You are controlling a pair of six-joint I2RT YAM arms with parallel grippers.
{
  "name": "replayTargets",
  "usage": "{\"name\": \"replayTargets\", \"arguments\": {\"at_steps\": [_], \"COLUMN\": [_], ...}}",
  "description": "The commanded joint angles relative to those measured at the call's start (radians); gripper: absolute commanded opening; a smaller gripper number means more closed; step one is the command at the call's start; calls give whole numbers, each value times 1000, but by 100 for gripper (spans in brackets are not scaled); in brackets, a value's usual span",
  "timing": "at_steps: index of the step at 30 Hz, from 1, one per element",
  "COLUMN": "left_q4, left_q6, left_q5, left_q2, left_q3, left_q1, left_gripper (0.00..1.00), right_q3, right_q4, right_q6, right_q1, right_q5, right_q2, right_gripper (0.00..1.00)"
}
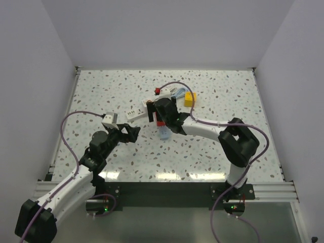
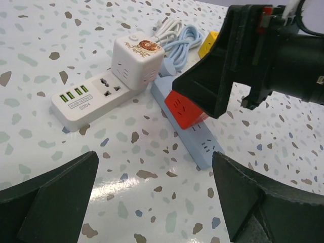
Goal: Insert the plug
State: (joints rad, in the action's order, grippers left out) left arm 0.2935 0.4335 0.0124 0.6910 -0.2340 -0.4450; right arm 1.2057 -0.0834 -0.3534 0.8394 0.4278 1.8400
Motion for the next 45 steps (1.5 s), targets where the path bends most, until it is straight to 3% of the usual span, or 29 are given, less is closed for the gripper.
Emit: {"name": "replayTargets", "arguments": {"at_steps": [1, 7, 11, 15, 26, 36, 42, 45], "left_q4": [-4, -2, 4, 9, 15, 22, 21, 21], "left_q6": [-18, -18, -16, -15, -19, -30, -32, -32], "left_q5": [23, 46, 46, 47, 64, 78, 78, 74], "left_q2": [-4, 5, 18, 24, 45, 62, 61, 62], "left_q3": [-39, -37, -36, -34, -36, -36, -36, -34], "left_q1": [6, 6, 6, 6, 6, 8, 6, 8], "left_gripper": [100, 100, 100, 100, 100, 100, 100, 100], "right_q3": [-50, -129, -101, -11, 164, 276, 250, 209], "right_q4": [-36, -26, 42, 111, 148, 154, 156, 134], "right_q6": [21, 44, 36, 74, 57, 68, 50, 42], "right_q1": [-9, -109, -217, -270, -358, -393, -414, -428], "right_q5": [25, 45, 74, 154, 118, 86, 17, -18], "right_q2": [-102, -261, -259, -173, 94, 217, 226, 208], "right_gripper": [98, 98, 98, 98, 98, 98, 80, 66]}}
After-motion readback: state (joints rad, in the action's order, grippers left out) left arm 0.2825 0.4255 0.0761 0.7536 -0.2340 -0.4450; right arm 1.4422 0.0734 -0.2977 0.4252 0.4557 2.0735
